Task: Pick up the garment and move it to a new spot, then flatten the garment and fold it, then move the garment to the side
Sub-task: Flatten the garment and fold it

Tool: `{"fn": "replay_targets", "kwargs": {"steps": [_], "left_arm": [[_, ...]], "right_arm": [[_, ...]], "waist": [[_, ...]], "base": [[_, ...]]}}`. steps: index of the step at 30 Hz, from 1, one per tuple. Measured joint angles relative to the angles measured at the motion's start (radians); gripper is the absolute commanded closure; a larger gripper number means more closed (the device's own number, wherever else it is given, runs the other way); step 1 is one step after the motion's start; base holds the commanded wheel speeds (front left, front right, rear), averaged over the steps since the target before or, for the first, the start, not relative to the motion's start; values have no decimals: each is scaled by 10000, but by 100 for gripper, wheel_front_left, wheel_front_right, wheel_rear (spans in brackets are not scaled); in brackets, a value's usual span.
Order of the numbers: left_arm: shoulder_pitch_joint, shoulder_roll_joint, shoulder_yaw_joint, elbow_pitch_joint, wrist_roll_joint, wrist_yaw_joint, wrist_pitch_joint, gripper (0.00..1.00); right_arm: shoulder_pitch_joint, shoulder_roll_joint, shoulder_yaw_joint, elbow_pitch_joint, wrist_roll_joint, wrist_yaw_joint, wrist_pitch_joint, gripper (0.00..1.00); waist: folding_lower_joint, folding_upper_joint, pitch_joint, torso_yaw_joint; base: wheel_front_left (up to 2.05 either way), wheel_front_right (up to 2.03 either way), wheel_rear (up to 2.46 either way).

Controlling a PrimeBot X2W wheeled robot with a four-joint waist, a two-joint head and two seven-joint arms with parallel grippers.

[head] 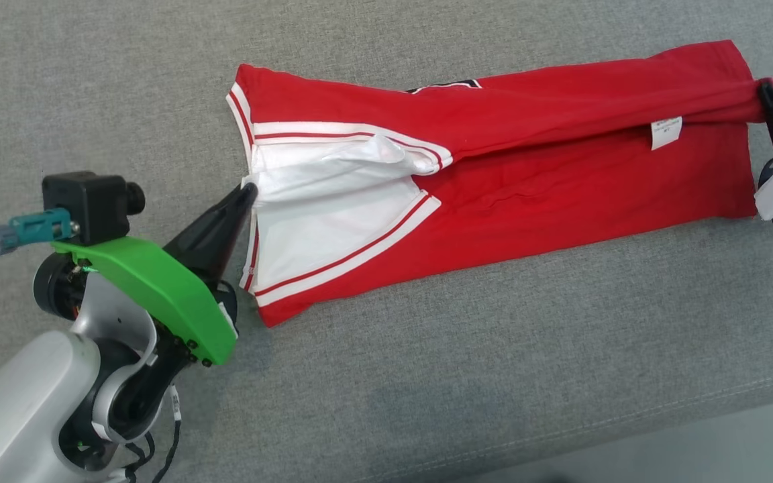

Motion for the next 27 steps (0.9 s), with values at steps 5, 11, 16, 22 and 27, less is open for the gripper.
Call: {"fn": "replay_targets", "kwargs": {"steps": [5,11,16,22,27], "left_arm": [[323,-123,-274,291,121,6,-251,100],[699,-713,-685,1174,318,-167,-704,75],[841,-1271,-886,2102,646,-96,-1340,0],[1217,-1843,-805,2832,1034,184,-2556,0],[1742,-2280,-556,3327,1360,514,-4006,0]], "right_arm": [[321,77,113,61,245,0,-96,100],[503,174,268,341,378,0,-102,0],[744,267,232,424,640,0,-236,0],[1430,173,-188,347,876,0,-564,0],[2249,449,-685,161,855,0,-650,0]], "waist": [[0,0,57,51],[-1,0,-75,55],[0,0,-354,70],[0,0,-862,105],[0,0,-1409,102]], "base": [[0,0,0],[0,0,0],[0,0,0],[0,0,0],[0,0,0]]}}
